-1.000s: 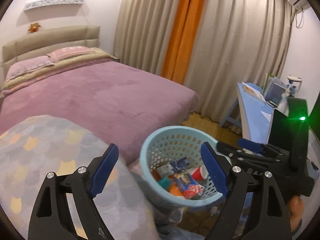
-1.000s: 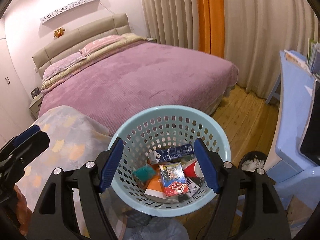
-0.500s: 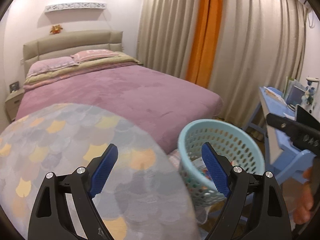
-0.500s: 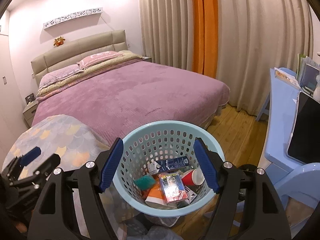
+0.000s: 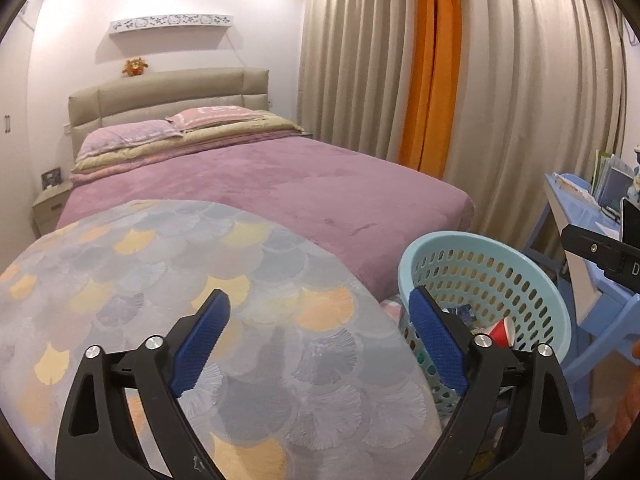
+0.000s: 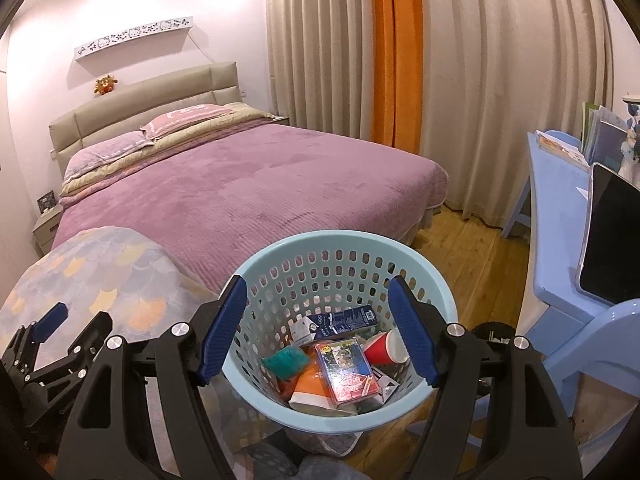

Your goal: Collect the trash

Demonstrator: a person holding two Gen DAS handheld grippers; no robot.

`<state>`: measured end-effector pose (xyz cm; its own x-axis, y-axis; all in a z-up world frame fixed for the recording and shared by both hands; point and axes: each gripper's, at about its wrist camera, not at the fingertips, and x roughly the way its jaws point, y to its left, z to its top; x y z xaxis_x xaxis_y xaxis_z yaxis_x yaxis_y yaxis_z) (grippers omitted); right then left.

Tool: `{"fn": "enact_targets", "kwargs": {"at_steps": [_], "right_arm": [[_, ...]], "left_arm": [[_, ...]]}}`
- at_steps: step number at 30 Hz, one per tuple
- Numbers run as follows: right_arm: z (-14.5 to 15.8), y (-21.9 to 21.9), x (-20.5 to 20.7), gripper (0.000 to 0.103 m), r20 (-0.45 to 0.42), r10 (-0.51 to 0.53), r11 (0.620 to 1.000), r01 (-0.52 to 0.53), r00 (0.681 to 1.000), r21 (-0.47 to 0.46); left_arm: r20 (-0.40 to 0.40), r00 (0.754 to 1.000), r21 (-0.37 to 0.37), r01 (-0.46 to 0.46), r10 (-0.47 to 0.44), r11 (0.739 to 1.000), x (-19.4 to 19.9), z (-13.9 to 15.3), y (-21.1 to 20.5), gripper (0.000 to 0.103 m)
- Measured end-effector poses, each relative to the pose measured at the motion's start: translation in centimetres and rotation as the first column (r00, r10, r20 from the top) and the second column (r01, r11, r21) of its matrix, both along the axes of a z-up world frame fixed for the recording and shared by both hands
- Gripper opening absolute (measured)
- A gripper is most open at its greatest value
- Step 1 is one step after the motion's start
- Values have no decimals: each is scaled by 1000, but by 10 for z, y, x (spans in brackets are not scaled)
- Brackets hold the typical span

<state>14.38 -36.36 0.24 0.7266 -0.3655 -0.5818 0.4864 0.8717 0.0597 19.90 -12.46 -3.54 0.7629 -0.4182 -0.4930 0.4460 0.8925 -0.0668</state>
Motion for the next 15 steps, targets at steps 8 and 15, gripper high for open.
{"fn": "enact_targets", "kwargs": {"at_steps": [8, 15], "right_arm": [[-3, 4, -7, 69, -3, -26, 999, 26, 1000, -42], [-6, 9, -14, 69, -9, -34, 998, 34, 999, -59]], "left_arm": [[-25, 999, -48, -28, 27, 998, 0, 2, 10, 91], [-7, 998, -91, -69, 68, 994, -1, 10, 20, 91]]}}
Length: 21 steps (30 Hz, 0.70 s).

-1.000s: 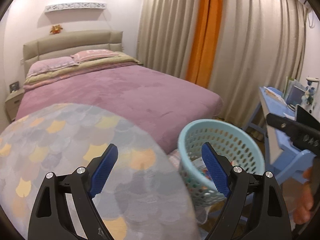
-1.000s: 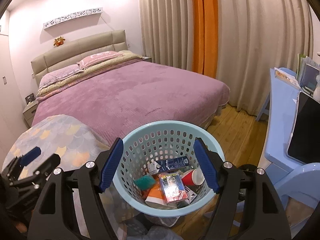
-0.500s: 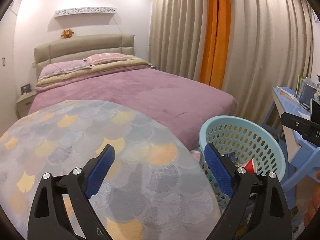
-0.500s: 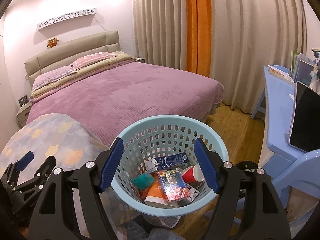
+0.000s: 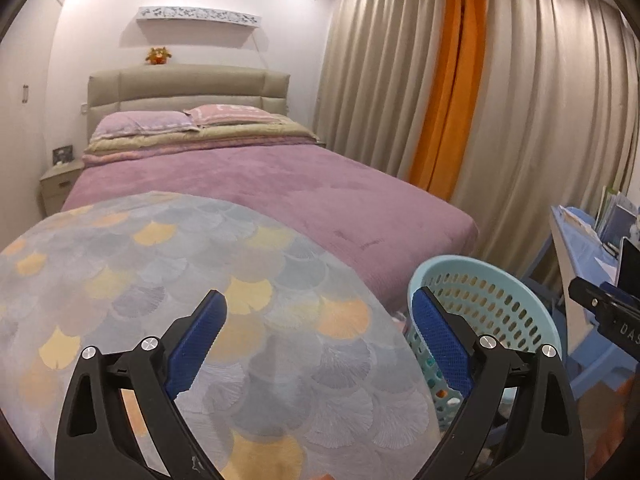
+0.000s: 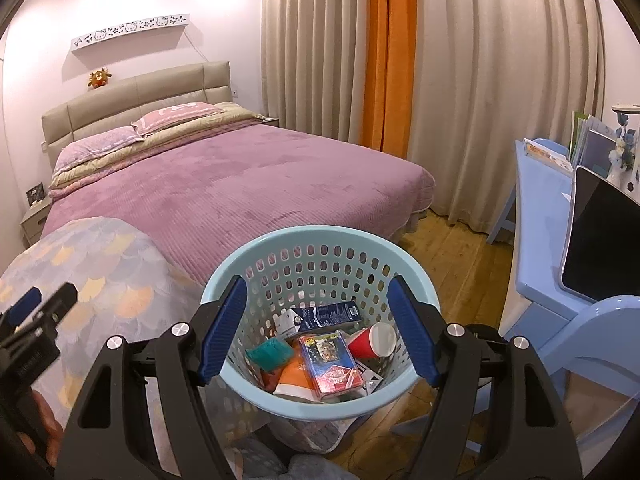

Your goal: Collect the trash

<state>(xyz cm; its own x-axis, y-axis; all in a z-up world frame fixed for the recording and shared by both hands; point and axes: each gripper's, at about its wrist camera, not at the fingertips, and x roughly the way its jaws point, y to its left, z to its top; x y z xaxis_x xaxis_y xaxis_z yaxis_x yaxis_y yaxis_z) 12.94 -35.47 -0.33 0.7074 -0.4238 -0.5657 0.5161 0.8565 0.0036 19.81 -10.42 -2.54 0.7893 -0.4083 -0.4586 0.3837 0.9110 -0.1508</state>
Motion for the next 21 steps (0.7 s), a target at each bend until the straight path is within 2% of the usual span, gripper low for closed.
{"fn": "enact_targets", "kwargs": {"at_steps": [9, 21], "right_arm": [[0, 4, -6, 69, 3, 6, 1000, -6, 1000, -14], [3, 4, -11, 71, 10, 4, 1000, -4, 1000, -10]], "left_arm": [[42, 999, 35, -12, 11, 999, -6, 5, -2, 91], [39, 999, 48, -10, 8, 999, -5, 3, -1, 91]]}}
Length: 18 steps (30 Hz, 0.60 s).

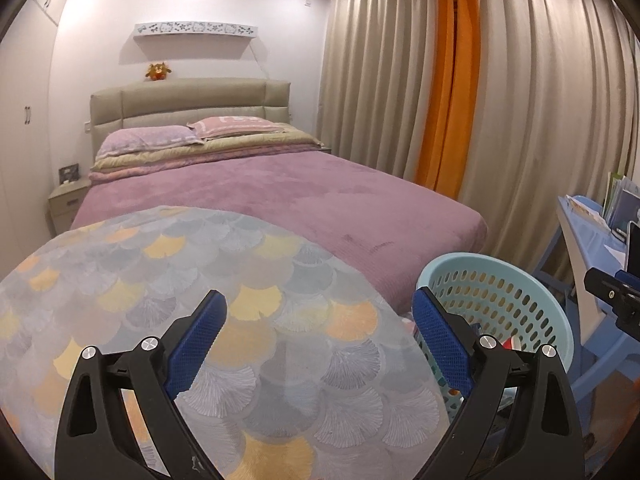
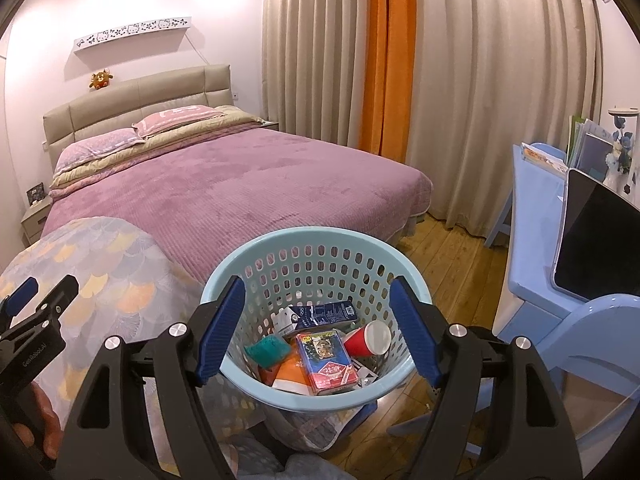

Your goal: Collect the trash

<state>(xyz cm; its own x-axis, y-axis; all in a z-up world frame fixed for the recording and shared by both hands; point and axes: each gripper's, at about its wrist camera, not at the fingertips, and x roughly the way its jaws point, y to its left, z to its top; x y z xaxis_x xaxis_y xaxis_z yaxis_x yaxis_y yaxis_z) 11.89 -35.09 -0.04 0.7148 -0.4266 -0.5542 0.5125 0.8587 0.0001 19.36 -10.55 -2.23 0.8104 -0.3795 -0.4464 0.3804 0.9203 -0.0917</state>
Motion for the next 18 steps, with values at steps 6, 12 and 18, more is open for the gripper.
{"fn": "enact_targets", "kwargs": {"at_steps": [6, 12, 18], "right_arm": [[0, 0, -1, 71, 1, 2, 1000, -2, 1000, -1], [0, 0, -2, 71, 1, 4, 1000, -4, 1000, 1], [0, -1, -2, 71, 0, 6, 1000, -6, 1000, 4]], "left_arm": [[-2, 1000, -4, 0, 0, 1000, 0, 0, 0, 91], [1, 1000, 2, -1, 1, 1000, -1, 0, 1, 91], [0, 1000, 2, 1, -1, 1000, -1, 0, 1, 91]]}}
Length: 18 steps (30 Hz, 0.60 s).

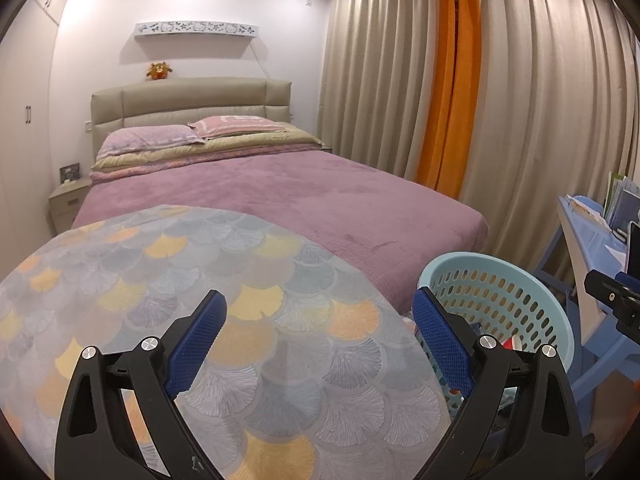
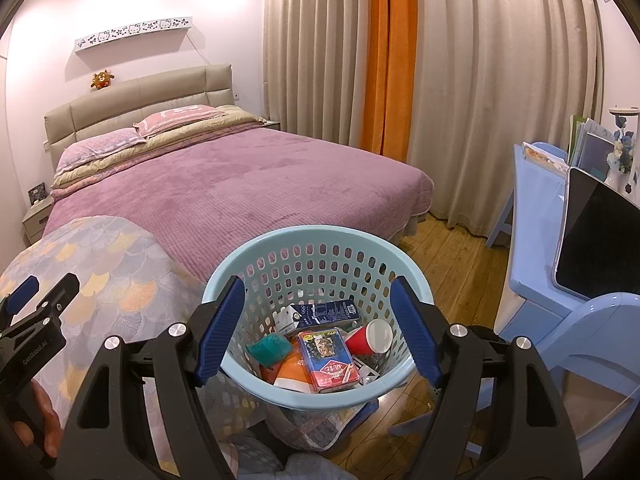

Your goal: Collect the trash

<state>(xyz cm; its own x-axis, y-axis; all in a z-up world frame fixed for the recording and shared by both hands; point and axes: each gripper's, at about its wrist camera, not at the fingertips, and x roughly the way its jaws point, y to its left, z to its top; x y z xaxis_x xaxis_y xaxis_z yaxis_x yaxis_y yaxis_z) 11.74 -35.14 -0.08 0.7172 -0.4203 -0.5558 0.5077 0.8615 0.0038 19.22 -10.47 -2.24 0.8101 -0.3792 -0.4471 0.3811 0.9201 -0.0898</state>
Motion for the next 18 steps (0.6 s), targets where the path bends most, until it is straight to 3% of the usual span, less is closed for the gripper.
{"fn": "enact_targets", "kwargs": {"at_steps": [18], "right_arm": [[-3, 2, 4, 71, -12, 9, 1000, -9, 1000, 13]], "left_arm": [[-2, 1000, 1, 5, -5, 1000, -1, 0, -1, 91]]}}
